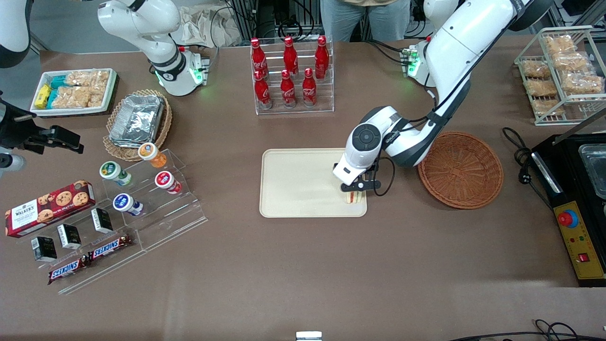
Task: Place sandwich from basket to tray
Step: 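Lower the sandwich onto the tray and open the left gripper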
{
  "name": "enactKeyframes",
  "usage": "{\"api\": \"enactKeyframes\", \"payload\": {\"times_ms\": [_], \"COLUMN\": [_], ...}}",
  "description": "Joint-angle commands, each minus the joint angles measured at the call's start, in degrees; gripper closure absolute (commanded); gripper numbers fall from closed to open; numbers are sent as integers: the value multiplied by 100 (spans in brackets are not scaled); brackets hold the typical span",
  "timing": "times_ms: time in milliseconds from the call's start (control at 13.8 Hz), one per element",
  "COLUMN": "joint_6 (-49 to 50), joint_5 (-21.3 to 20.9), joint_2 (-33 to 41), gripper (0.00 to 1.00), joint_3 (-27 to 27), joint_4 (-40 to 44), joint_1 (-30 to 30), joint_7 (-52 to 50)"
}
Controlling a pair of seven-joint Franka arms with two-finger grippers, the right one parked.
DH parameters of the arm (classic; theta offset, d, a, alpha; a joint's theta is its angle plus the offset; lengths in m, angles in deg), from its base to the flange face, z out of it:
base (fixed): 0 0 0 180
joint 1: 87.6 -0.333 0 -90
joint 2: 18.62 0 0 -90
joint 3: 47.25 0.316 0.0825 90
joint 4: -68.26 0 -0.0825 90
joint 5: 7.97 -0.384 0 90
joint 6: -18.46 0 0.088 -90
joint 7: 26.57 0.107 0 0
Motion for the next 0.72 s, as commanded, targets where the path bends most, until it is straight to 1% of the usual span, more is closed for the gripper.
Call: {"api": "enactKeyframes", "payload": {"times_ms": [0,145,217,290,362,435,580,652], "joint_6": [39,265,685,1176,1677,2126,2761,2972], "joint_5": [-110,-40,-22,39,327,486,540,549], "joint_2": [-5,213,406,469,452,409,417,443], "gripper": [0,0,0,0,1,1,1,1], "joint_3": [6,-11,-12,-12,-12,-12,15,6], "joint_4": [155,216,452,854,1415,1952,2762,3035], "joint_1": [-7,1,-8,-25,-34,-34,-147,-322], "joint_7": [-83,-135,-127,-118,-66,-39,-39,-30]}}
